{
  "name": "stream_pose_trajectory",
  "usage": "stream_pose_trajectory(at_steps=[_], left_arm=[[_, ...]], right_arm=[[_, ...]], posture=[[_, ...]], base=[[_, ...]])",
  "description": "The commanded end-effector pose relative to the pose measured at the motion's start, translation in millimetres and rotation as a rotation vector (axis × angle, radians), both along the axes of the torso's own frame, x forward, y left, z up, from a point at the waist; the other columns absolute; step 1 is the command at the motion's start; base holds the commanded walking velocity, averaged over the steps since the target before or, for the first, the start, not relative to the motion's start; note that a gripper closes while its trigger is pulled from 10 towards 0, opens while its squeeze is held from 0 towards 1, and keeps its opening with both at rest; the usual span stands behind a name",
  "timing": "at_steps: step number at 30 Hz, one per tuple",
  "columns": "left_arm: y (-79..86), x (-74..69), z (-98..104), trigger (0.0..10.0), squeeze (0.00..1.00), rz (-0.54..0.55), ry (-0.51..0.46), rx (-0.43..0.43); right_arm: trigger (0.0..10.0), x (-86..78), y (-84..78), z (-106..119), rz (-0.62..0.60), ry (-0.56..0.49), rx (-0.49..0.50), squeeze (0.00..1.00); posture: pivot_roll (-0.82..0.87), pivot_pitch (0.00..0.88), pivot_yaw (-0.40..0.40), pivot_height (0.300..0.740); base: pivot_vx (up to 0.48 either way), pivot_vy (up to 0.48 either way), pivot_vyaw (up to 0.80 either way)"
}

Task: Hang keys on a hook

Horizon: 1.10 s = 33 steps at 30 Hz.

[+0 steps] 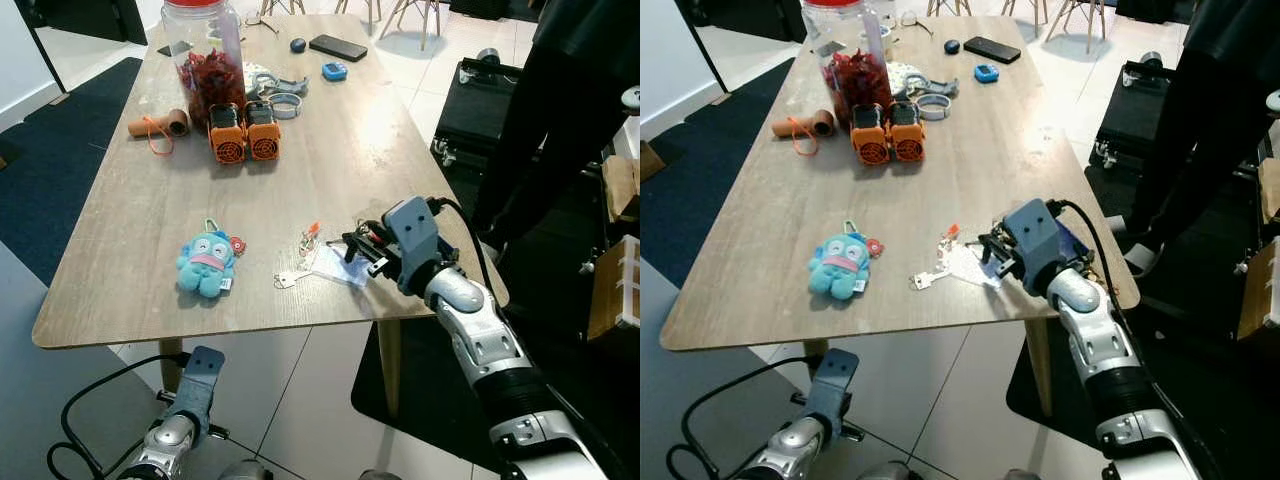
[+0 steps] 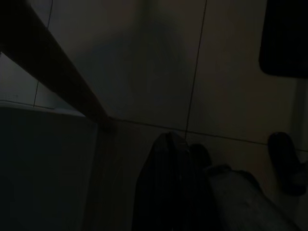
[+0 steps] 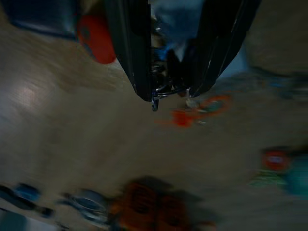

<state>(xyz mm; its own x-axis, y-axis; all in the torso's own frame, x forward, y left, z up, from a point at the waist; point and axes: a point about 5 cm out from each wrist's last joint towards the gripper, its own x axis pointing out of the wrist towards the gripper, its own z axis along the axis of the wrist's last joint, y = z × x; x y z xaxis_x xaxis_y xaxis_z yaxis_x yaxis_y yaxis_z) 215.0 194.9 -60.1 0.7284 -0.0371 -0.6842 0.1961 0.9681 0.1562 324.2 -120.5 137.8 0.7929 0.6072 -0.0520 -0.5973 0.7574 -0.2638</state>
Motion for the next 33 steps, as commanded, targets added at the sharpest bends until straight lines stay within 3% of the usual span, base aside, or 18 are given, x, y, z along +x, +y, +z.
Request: stream_pose_trajectory(at_steps=[1, 3, 4, 6, 12, 13, 15, 16, 19, 20, 26, 27, 30, 31, 33], left_arm=[[1.8, -4.2, -2.8, 10.0, 0.00, 0.005, 0.023, 0.004], [1.8, -4.2, -2.8, 10.0, 0.00, 0.005, 0.023, 0.004], [1.7, -4.1, -2.7, 10.0, 0.00, 0.004, 0.023, 0.004], [1.6, -4.0, -2.7, 10.0, 0.00, 0.004, 0.023, 0.005], [1.9, -4.3, -2.8, 10.0, 0.00, 0.004, 0.023, 0.006], [2.1, -4.5, -2.9, 10.0, 0.00, 0.004, 0.024, 0.007], [2.2, -4.6, -3.0, 10.0, 0.00, 0.005, 0.024, 0.008], [2.1, -5.0, -3.2, 10.0, 0.00, 0.004, 0.025, 0.008], [2.0, -5.1, -3.3, 10.0, 0.00, 0.004, 0.025, 0.008], [1.8, -5.5, -3.6, 10.0, 0.00, 0.004, 0.027, 0.007], [0.6, -6.2, -4.2, 10.0, 0.00, 0.002, 0.029, 0.005], [0.4, -6.4, -4.3, 10.0, 0.00, 0.002, 0.029, 0.005], [0.2, -6.5, -4.4, 10.0, 0.00, 0.001, 0.029, 0.005], [0.7, -6.6, -4.4, 10.0, 0.00, -0.001, 0.029, 0.006], [1.0, -6.7, -4.4, 10.0, 0.00, -0.002, 0.030, 0.007]], right_arm=[[10.0, -4.4, 5.5, -0.2, 0.047, -0.005, -0.004, 0.00], [10.0, -4.4, 5.5, -0.2, 0.047, -0.005, -0.004, 0.00], [10.0, -11.3, 13.4, -5.6, 0.120, 0.010, -0.030, 0.00], [10.0, -13.4, 15.6, -7.2, 0.141, 0.015, -0.036, 0.00], [10.0, -14.8, 18.3, -10.0, 0.148, 0.026, -0.036, 0.00], [10.0, -15.2, 18.5, -10.2, 0.152, 0.030, -0.033, 0.10], [10.0, -15.6, 18.6, -10.3, 0.156, 0.034, -0.030, 0.10], [10.0, -16.1, 18.4, -10.5, 0.161, 0.037, -0.028, 0.49], [10.0, -16.4, 18.2, -10.6, 0.163, 0.038, -0.029, 0.49], [10.0, -16.3, 18.0, -10.3, 0.163, 0.039, -0.026, 1.00], [10.0, -10.9, 12.9, -8.6, 0.090, -0.006, -0.059, 0.96], [10.0, -8.3, 9.9, -7.0, 0.054, -0.022, -0.058, 0.00], [10.0, -2.9, 2.9, -1.4, -0.018, -0.059, -0.037, 0.00], [10.0, 1.9, -5.8, 6.7, -0.095, -0.098, 0.014, 0.00], [10.0, 2.4, -8.7, 8.5, -0.115, -0.104, 0.035, 0.00]], posture=[[0.08, 0.070, 0.015, 0.740], [0.08, 0.070, 0.015, 0.740], [0.08, 0.069, 0.016, 0.740], [0.08, 0.069, 0.016, 0.740], [0.08, 0.068, 0.015, 0.740], [0.08, 0.068, 0.016, 0.740], [0.08, 0.068, 0.016, 0.740], [0.08, 0.067, 0.014, 0.740], [0.08, 0.067, 0.014, 0.740], [0.08, 0.065, 0.013, 0.740], [0.07, 0.061, 0.010, 0.740], [0.07, 0.057, 0.010, 0.740], [0.07, 0.055, 0.010, 0.740], [0.07, 0.053, 0.009, 0.740], [0.07, 0.053, 0.009, 0.740]], base=[[0.000, 0.000, 0.00], [0.000, 0.000, 0.00], [0.000, 0.000, 0.00], [0.000, 0.000, 0.00], [0.000, 0.000, 0.00], [0.000, 0.000, 0.00], [0.000, 0.000, 0.00], [0.000, 0.000, 0.00], [0.000, 0.000, 0.00], [0.000, 0.000, 0.00], [0.000, 0.000, 0.00], [0.000, 0.000, 0.00], [0.000, 0.000, 0.00], [0.000, 0.000, 0.00], [0.000, 0.000, 0.00]])
